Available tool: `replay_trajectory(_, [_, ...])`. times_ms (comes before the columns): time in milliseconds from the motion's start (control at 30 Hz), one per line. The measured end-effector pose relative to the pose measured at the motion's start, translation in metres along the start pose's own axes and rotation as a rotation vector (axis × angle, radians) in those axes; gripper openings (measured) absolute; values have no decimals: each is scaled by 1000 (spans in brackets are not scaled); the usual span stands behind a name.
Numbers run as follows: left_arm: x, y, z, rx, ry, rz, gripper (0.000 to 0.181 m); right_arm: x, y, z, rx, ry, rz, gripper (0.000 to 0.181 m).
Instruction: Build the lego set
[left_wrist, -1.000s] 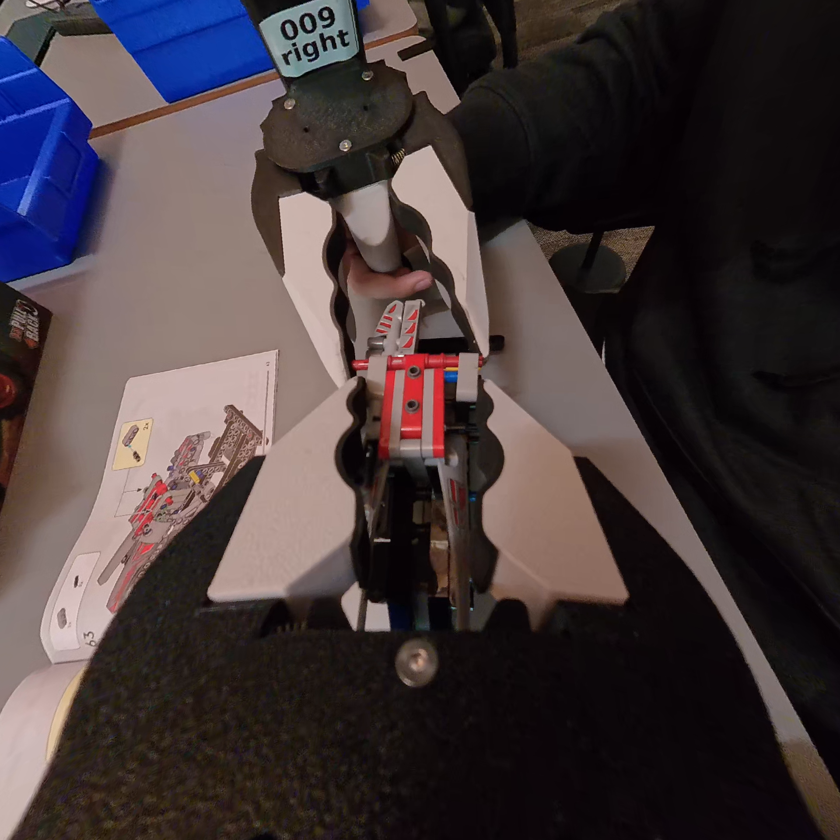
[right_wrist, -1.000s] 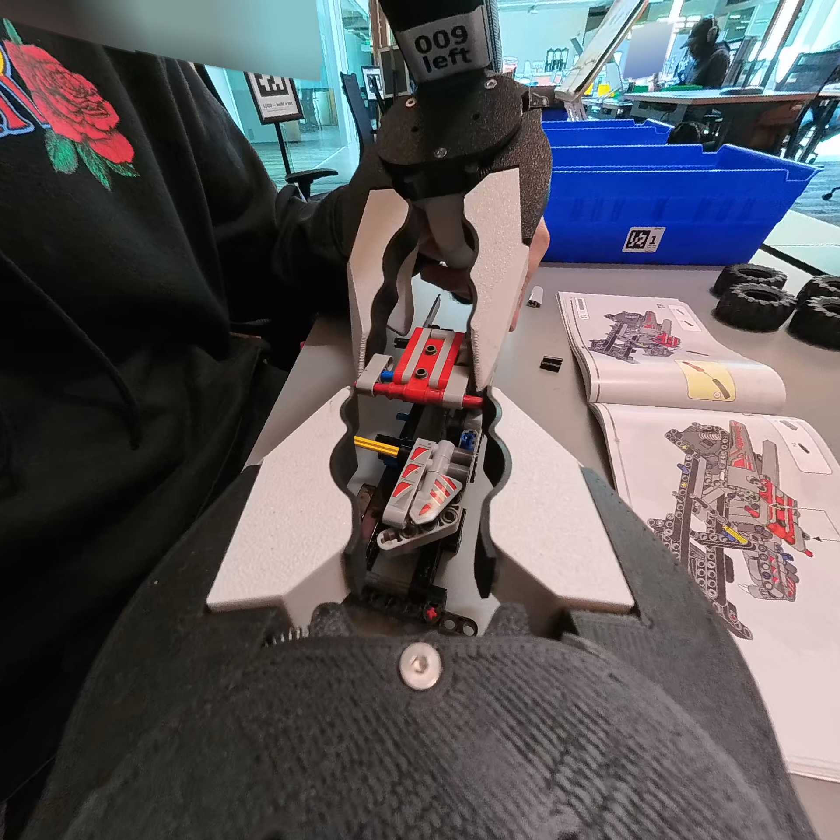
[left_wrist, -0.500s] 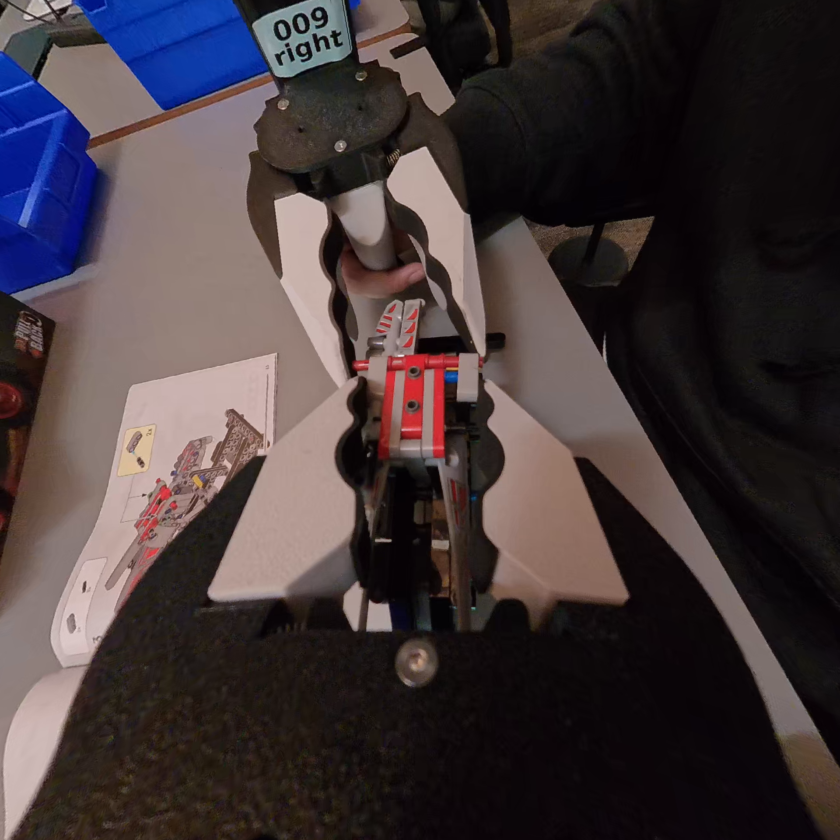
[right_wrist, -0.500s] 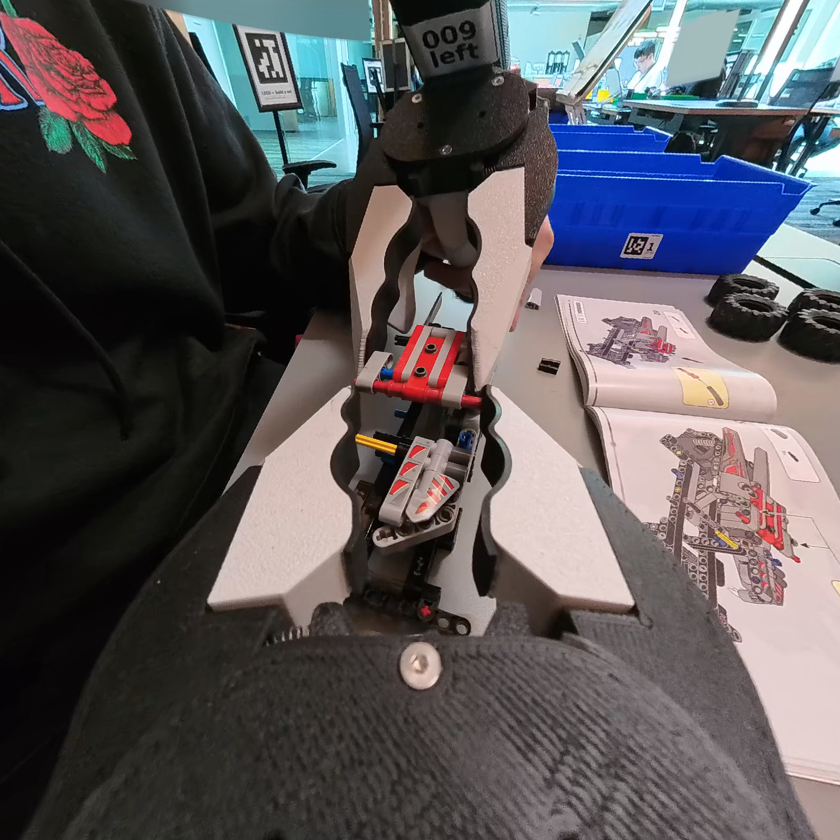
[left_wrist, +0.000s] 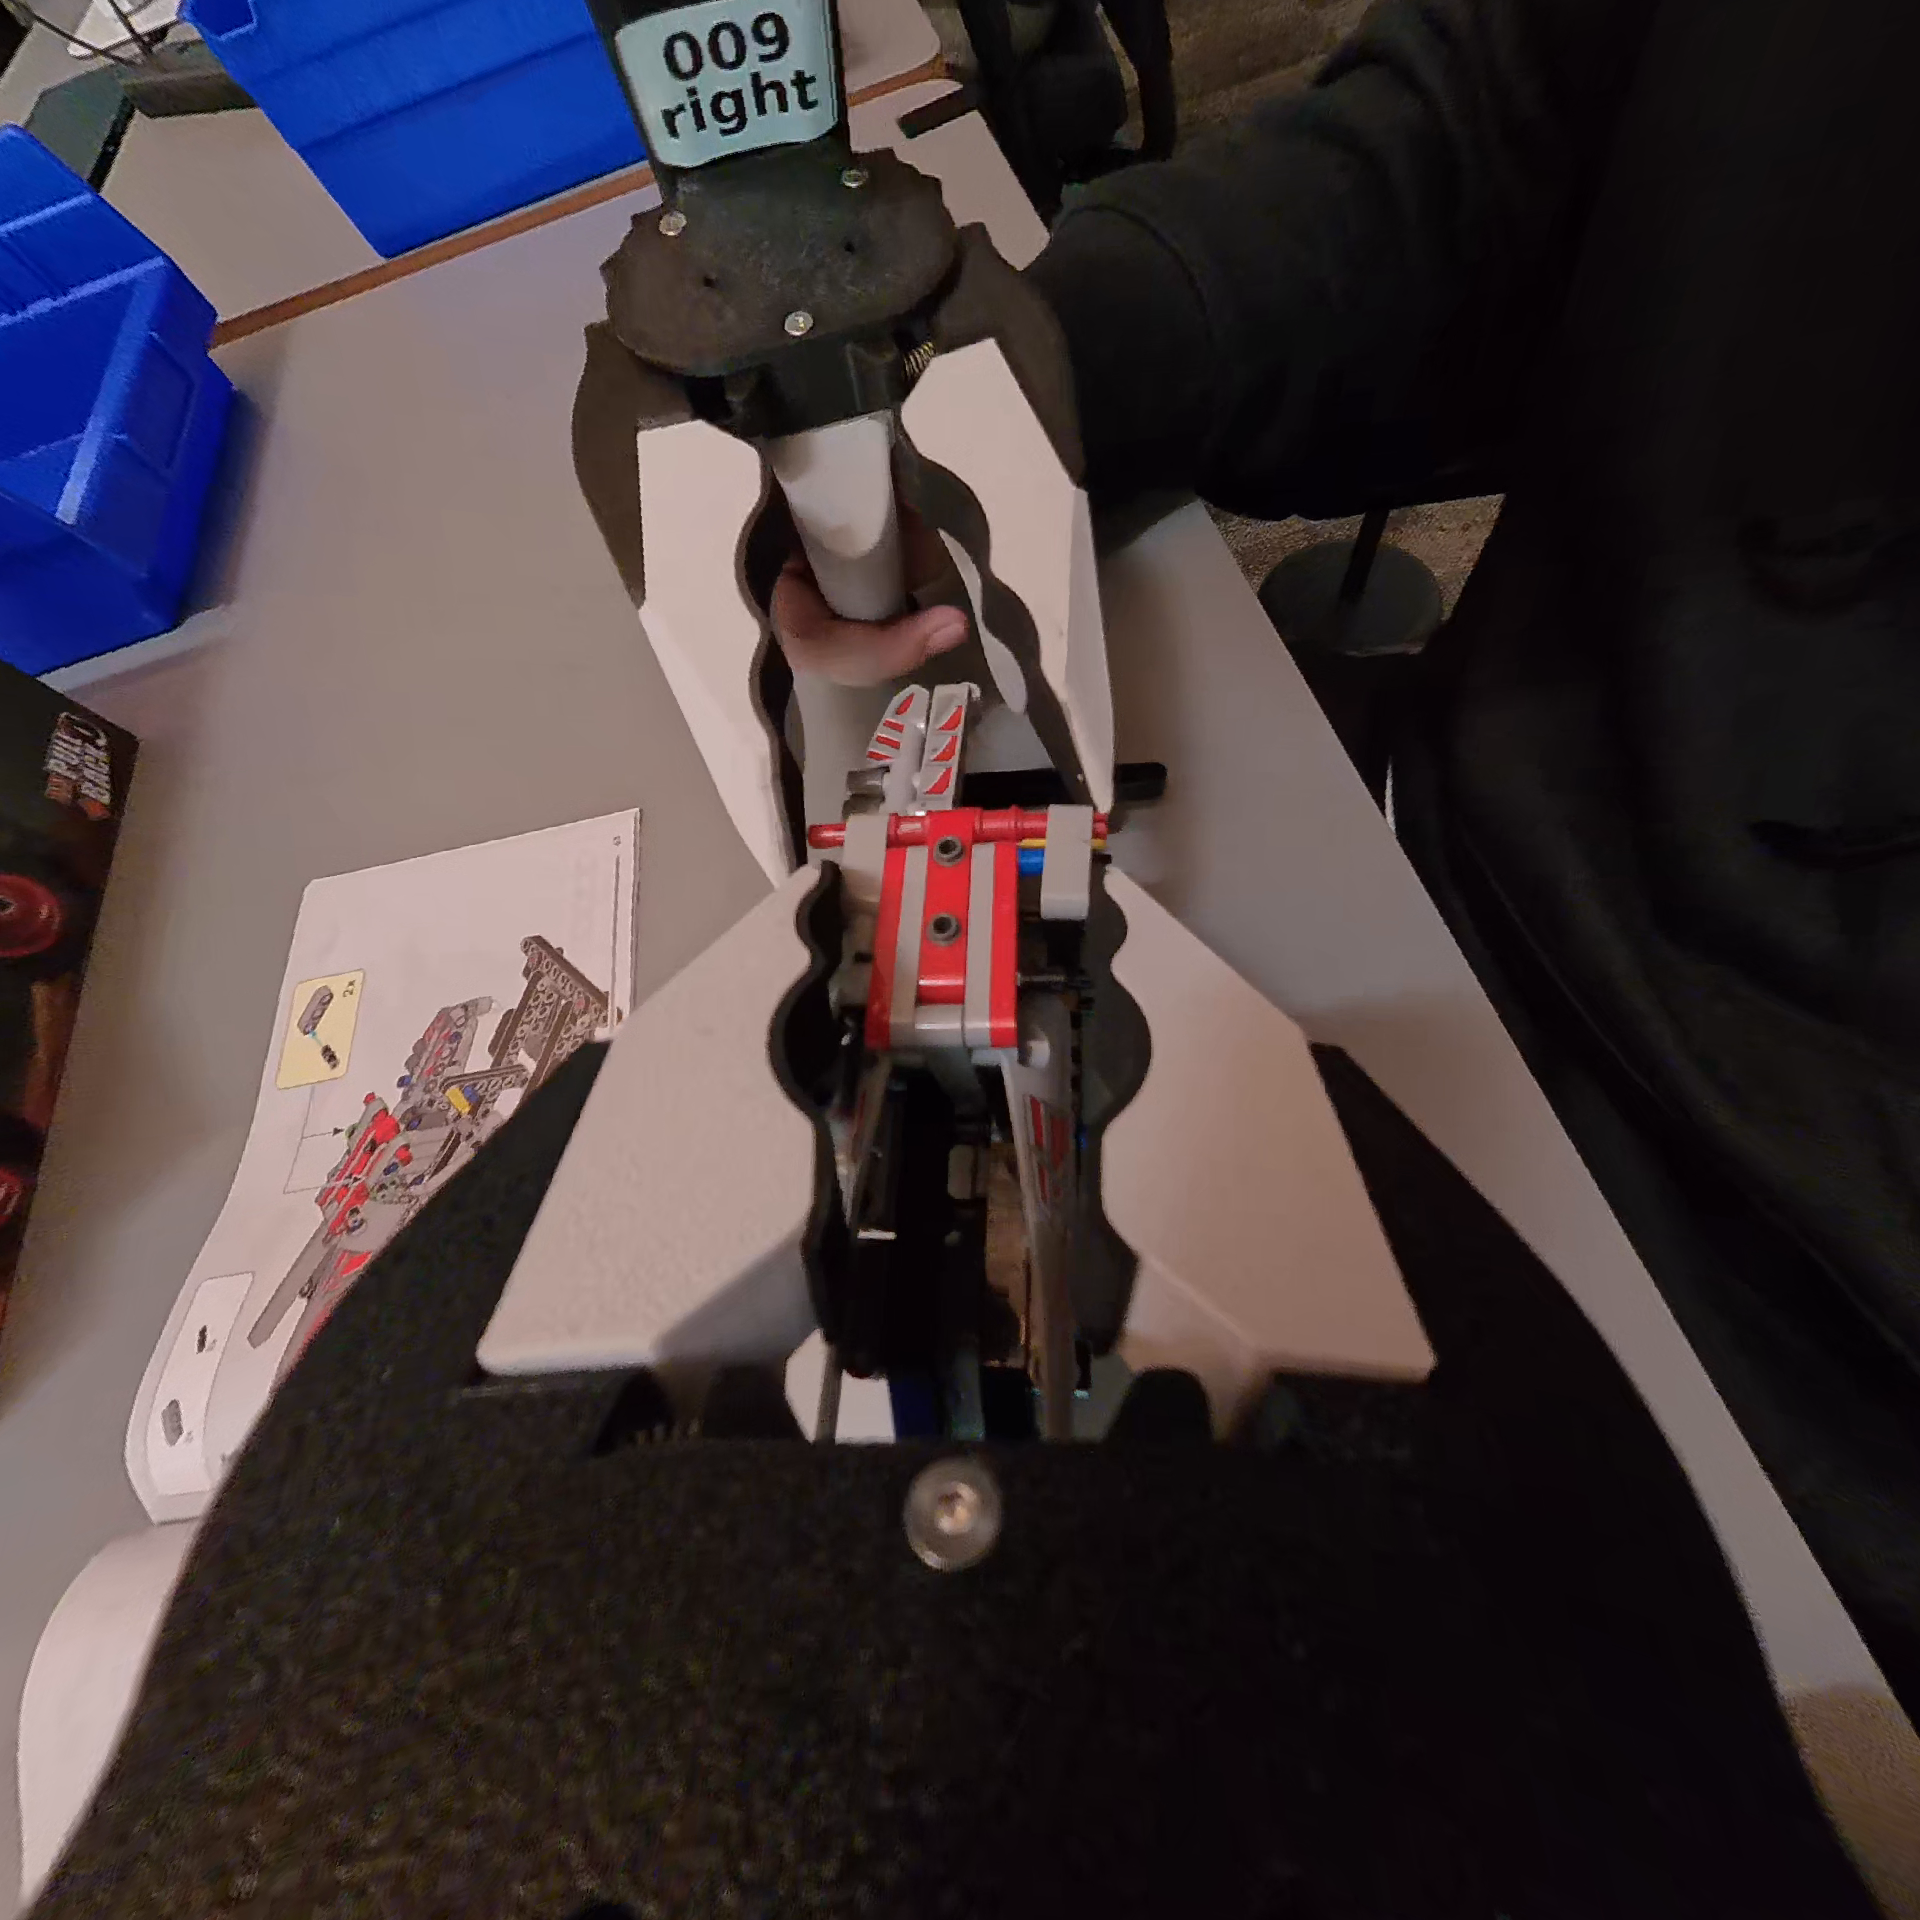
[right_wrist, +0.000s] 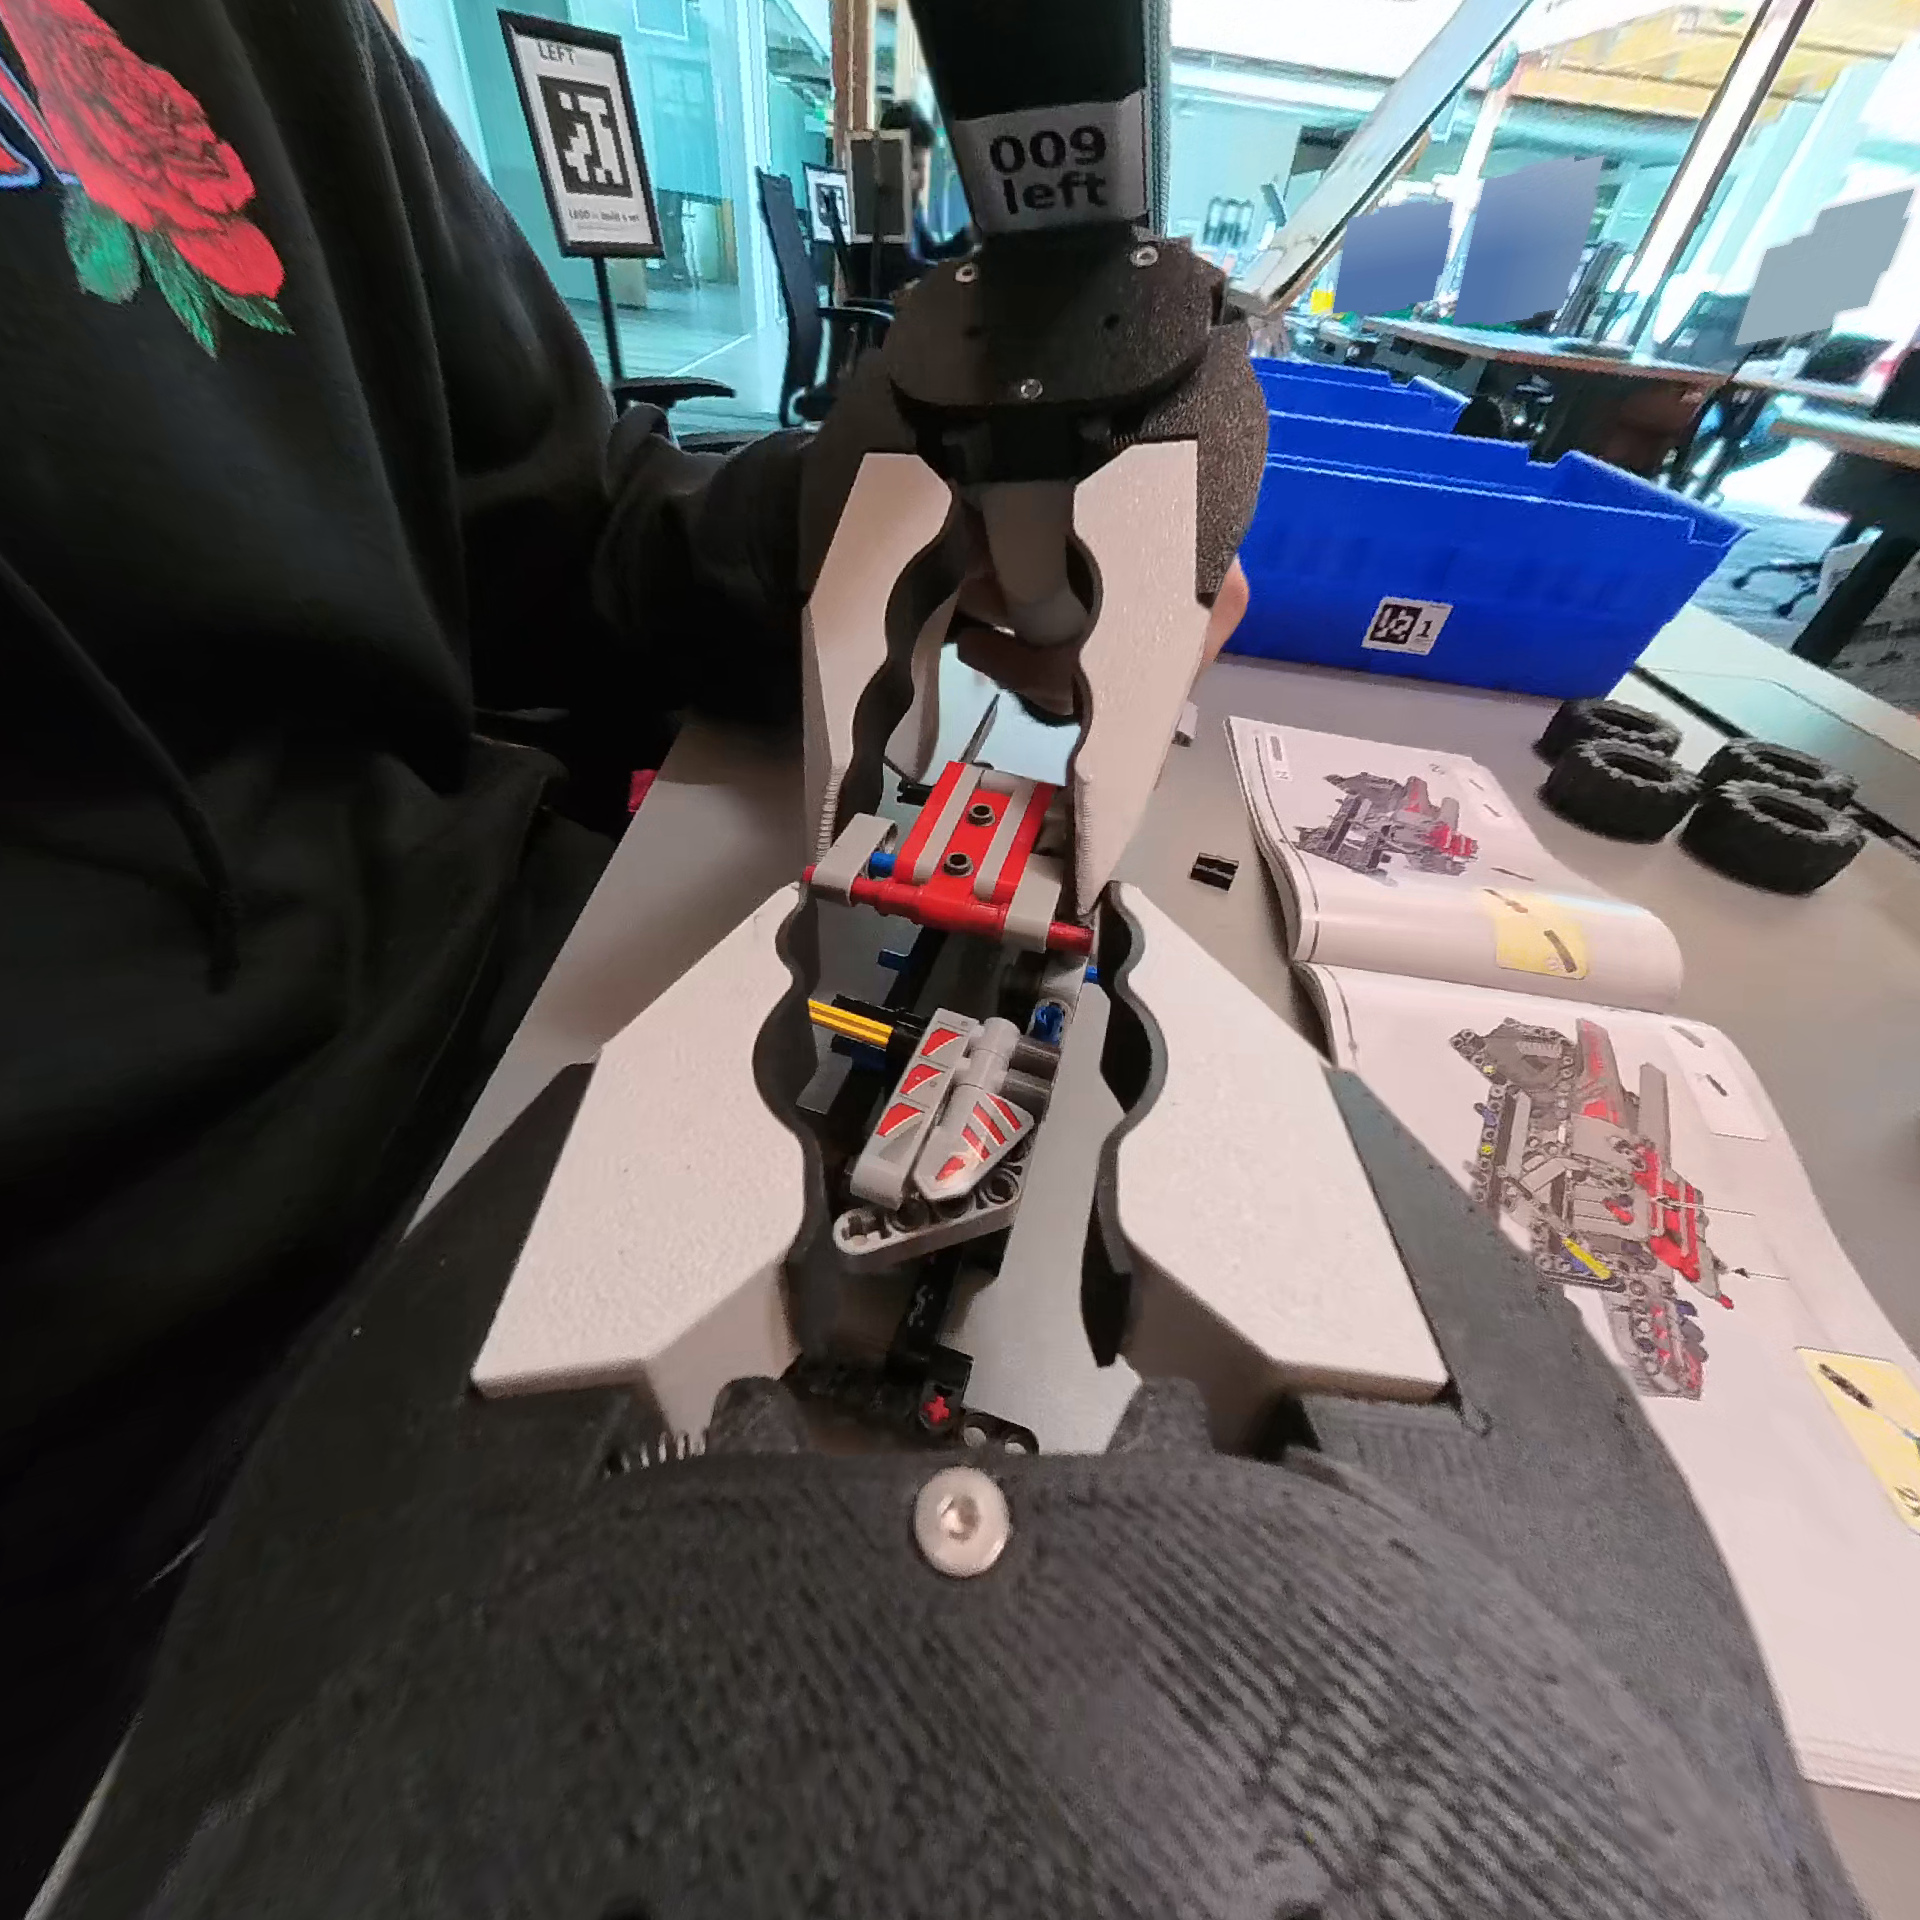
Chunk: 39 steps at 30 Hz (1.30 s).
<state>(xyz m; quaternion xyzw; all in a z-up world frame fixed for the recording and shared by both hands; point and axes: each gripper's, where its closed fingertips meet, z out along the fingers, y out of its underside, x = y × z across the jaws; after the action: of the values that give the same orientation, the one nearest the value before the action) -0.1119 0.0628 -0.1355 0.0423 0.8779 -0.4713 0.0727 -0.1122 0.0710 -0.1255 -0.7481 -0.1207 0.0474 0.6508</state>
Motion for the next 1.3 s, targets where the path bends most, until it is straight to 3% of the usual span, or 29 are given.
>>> replay_trajectory(800, [-1, 0, 0, -4, -14, 32, 40, 2, 1, 0, 0, -32, 48, 46])
replay_trajectory(967, [-3, 0, 0, 15, 1, -28, 40, 5, 0, 0, 9, -32, 78, 47])
replay_trajectory(1133, [-1, 0, -2, 18, 41, -87, 52, 9, 0, 0, 10, -39, 113, 46])
replay_trajectory(1300, [-7, 0, -3, 25, 21, -157, 40, 11, 1, 1, 6, -39, 132, 46])
